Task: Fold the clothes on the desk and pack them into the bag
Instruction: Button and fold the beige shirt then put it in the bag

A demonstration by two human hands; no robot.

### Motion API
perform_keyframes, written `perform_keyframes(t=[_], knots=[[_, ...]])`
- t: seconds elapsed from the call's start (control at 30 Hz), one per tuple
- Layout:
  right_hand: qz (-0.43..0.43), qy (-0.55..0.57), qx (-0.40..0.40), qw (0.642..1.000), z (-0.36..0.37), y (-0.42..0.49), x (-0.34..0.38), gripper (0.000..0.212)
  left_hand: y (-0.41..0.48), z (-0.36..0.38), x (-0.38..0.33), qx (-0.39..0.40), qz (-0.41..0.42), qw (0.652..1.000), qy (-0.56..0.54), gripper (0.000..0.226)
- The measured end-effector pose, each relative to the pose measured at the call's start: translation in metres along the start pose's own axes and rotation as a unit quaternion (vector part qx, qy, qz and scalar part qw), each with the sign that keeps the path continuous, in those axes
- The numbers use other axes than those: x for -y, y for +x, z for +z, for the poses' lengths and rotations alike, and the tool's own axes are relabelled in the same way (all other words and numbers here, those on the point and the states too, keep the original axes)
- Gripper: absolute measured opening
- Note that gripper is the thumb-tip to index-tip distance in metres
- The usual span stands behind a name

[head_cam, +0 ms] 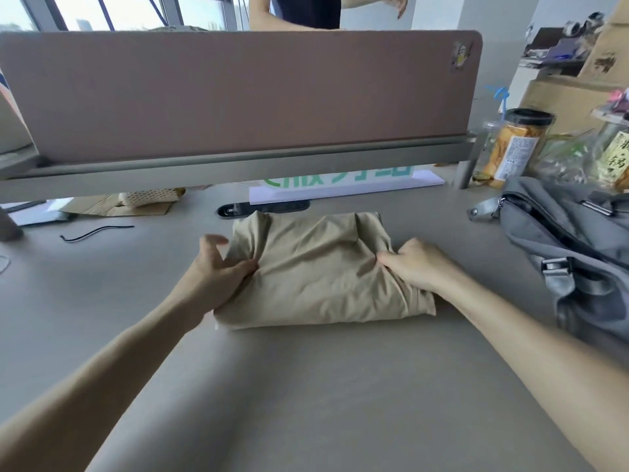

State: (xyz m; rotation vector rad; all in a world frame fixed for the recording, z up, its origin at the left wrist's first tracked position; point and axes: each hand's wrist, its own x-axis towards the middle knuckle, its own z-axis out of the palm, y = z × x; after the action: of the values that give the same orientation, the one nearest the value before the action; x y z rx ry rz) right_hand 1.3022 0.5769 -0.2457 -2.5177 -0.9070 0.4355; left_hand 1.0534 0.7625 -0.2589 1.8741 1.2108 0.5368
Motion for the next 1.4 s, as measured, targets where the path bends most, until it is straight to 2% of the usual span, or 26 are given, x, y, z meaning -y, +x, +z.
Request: perform_keyframes(t=[0.03,0.1,0.17,0.23,0.3,0.37,0.4,0.53,0.7,0.83,0.9,1.0,1.1,1.2,1.3,1.4], knots=[[-0.018,-0.079,-0.038,0.996,0.001,-0.003,0.003,0.042,-0.003,-0.005,-0.004,-0.043,0.053,0.993,0.095,0.063],[-0.068,-0.174,-0.141,0.972,-0.002,-0.007,0.017,0.035,-0.006,-0.008,-0.022,-0.125,0.219,0.941,0.226,0.062],[-0.177,-0.165,-0.226,0.943,-0.003,-0.008,0.042,0.045,-0.004,0.002,-0.047,-0.097,0.344,0.892,0.276,0.053],[-0.299,-0.118,-0.248,0.914,0.007,-0.007,0.068,0.052,-0.002,0.021,-0.058,-0.011,0.398,0.857,0.327,0.046],[-0.324,-0.148,-0.143,0.923,0.029,-0.002,0.080,0.050,0.005,0.038,-0.047,0.043,0.363,0.850,0.379,0.053],[-0.264,-0.177,-0.032,0.948,0.052,0.008,0.070,0.050,0.018,0.046,-0.031,0.069,0.276,0.871,0.401,0.053],[-0.245,-0.168,-0.017,0.955,0.058,0.013,0.062,0.052,0.023,0.047,-0.027,0.074,0.249,0.875,0.409,0.053],[-0.202,-0.162,0.001,0.966,0.062,0.023,0.056,0.058,0.037,0.049,-0.021,0.085,0.225,0.873,0.425,0.057],[-0.129,-0.149,0.031,0.980,0.050,0.022,0.051,0.073,0.041,0.049,-0.024,0.086,0.213,0.887,0.401,0.062],[-0.114,-0.131,0.042,0.984,0.050,0.024,0.048,0.080,0.044,0.042,-0.014,0.047,0.236,0.901,0.361,0.064],[-0.112,-0.125,0.043,0.985,0.050,0.022,0.048,0.082,0.047,0.038,-0.008,0.041,0.212,0.907,0.361,0.067],[-0.106,-0.118,0.044,0.986,0.047,0.014,0.049,0.081,0.056,0.033,0.002,0.097,0.154,0.922,0.341,0.088],[-0.098,-0.120,0.040,0.987,0.045,-0.001,0.044,0.081,0.069,0.034,0.018,0.133,0.170,0.908,0.358,0.115],[-0.089,-0.111,0.034,0.989,0.047,-0.021,0.035,0.082,0.052,0.034,0.015,0.143,0.164,0.914,0.341,0.115],[-0.075,-0.102,0.027,0.992,0.049,-0.043,0.025,0.087,0.031,0.037,0.013,0.152,0.181,0.915,0.327,0.128],[-0.064,-0.086,0.022,0.994,0.048,-0.066,0.014,0.096,0.006,0.038,0.009,0.149,0.177,0.925,0.303,0.125]])
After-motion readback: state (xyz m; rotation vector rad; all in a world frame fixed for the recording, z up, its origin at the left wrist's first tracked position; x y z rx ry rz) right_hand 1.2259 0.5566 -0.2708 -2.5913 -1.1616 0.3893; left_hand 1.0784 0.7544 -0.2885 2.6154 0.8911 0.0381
